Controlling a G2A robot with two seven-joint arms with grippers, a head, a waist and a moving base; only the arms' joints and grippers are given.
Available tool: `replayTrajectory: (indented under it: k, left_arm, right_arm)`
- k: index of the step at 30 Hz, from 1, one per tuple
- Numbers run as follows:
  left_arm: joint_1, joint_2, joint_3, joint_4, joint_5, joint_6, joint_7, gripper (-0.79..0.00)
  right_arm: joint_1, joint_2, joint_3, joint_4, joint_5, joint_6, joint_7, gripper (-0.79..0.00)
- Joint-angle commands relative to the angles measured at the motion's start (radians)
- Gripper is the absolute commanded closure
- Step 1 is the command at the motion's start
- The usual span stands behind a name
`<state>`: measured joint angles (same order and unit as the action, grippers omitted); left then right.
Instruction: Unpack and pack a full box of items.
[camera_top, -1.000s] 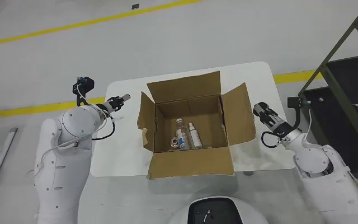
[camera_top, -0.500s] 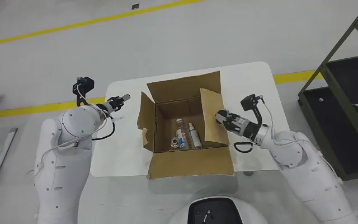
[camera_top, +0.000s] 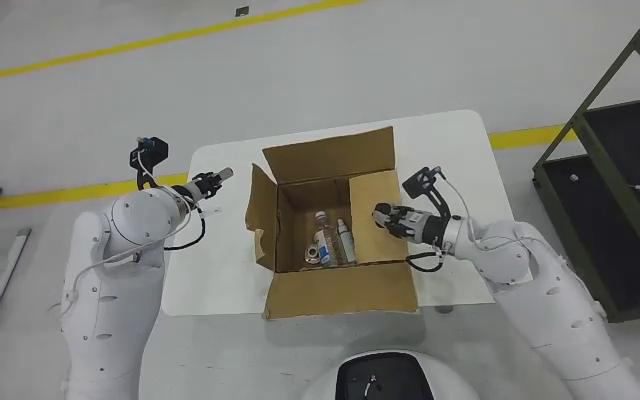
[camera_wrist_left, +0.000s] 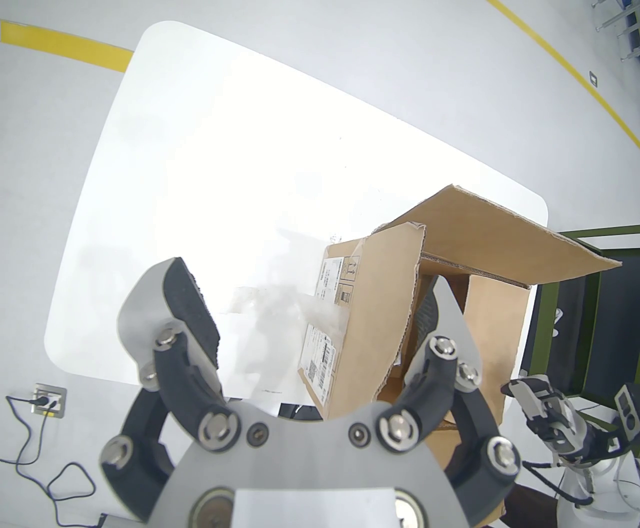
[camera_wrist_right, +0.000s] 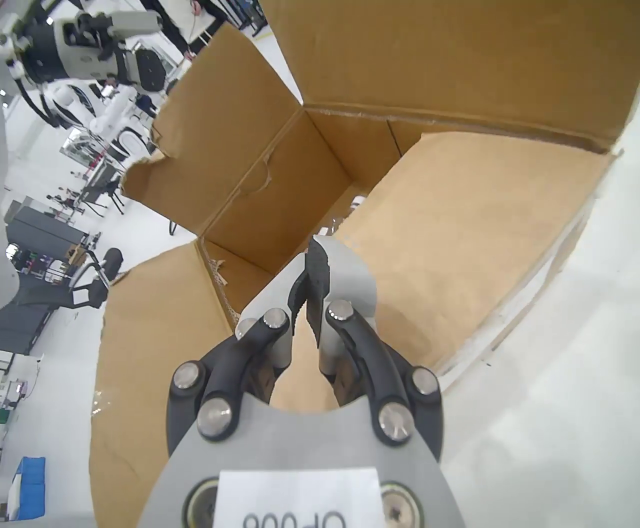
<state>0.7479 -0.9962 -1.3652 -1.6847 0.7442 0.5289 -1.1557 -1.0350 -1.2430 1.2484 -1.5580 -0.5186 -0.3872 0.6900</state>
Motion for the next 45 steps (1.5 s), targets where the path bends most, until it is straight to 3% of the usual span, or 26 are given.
replayTrajectory:
  k: [1,2,3,4,5,13,23,28,34,45]
  left_arm:
    - [0.000,0.000,0.000,0.000,0.000,0.000,0.000,-0.785]
    - [0.000,0.000,0.000,0.000,0.000,0.000,0.000,-0.674]
    - [0.003,0.000,-0.001,0.000,0.000,-0.004,0.009,-0.379]
    - [0.016,-0.001,-0.005,-0.001,-0.011,-0.013,0.042,-0.283]
    - [0.029,-0.001,-0.005,-0.005,-0.013,-0.038,0.064,-0.015]
    - [0.146,0.020,0.042,-0.028,0.273,-0.333,0.236,0.000]
    - [0.230,0.023,0.054,-0.041,0.220,-0.587,0.321,0.000]
    - [0.209,0.013,0.098,-0.031,0.143,-0.653,0.318,0.000]
    - [0.155,-0.005,0.183,0.000,0.101,-0.704,0.332,0.000]
    - [0.093,-0.028,0.266,0.089,0.092,-0.716,0.309,0.000]
  right_arm:
    - [0.001,0.001,0.011,-0.006,0.019,0.006,-0.014,0.000]
    - [0.001,0.002,0.019,-0.010,0.036,0.013,-0.024,0.000]
    - [0.000,0.002,0.027,-0.012,0.052,0.018,-0.032,0.000]
    - [-0.002,0.003,0.035,-0.014,0.060,0.024,-0.042,0.000]
    - [-0.003,0.004,0.042,-0.015,0.065,0.031,-0.051,0.000]
    - [-0.030,0.010,0.093,-0.004,0.096,0.086,-0.124,0.000]
    - [-0.049,0.017,0.135,0.006,0.130,0.127,-0.171,0.000]
    - [-0.008,0.016,0.154,0.032,0.159,0.202,-0.199,0.000]
    - [0.133,0.008,0.125,0.113,0.159,0.313,-0.182,0.000]
    - [0.454,-0.037,-0.051,0.412,0.150,0.308,-0.178,0.000]
